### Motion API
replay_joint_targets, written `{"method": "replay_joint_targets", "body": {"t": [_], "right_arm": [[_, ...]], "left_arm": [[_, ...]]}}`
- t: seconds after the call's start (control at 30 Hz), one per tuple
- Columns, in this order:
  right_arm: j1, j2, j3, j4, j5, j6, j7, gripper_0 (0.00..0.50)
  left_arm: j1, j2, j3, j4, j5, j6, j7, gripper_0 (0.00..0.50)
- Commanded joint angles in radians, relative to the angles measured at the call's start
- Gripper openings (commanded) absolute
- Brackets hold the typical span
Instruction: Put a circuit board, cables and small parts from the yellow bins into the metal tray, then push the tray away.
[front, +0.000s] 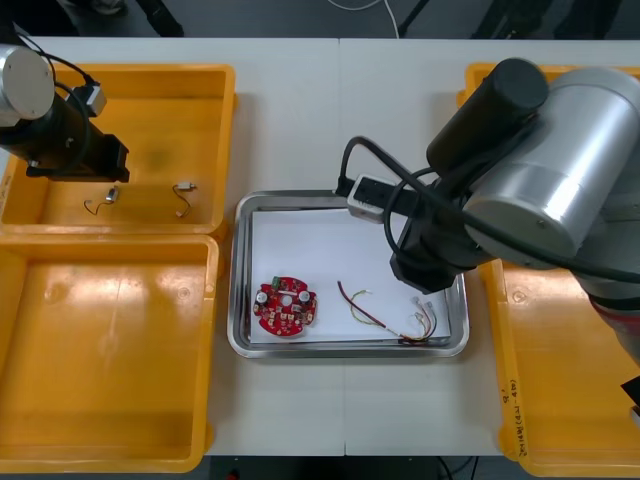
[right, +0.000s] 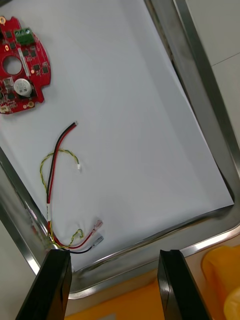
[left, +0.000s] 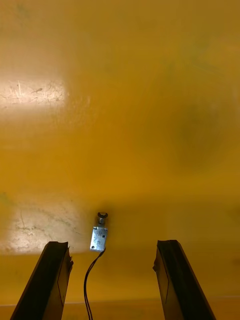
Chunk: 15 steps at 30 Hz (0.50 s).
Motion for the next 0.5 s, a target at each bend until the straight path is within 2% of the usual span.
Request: {"method": "replay_joint_targets", "body": {"t": [0.03, 0.2, 0.33, 0.5], "right_arm": [[-0.051, -0.003, -0.130, -0.046, -0.073, 0.005, -0.053, 0.500], [-0.059, -0.043, -0.245, -0.049, -0.160, 0.005, -0.160, 0.500], [-0.062, -0.087, -0.290, -0.048, -0.186, 0.005, -0.217, 0.500], [-0.062, -0.179, -0.331, -0.040, -0.206, 0.005, -0.283, 0.500]], "left_arm": [[0.049, -0.008, -0.008, -0.008, -0.001, -0.043, -0.059, 0.500], [0.074, -0.008, -0.008, -0.007, 0.002, -0.076, -0.068, 0.500], [0.095, -0.008, -0.008, -0.008, 0.007, -0.112, -0.076, 0.500], [0.102, -0.015, -0.008, -0.007, 0.006, -0.125, -0.079, 0.500]]}}
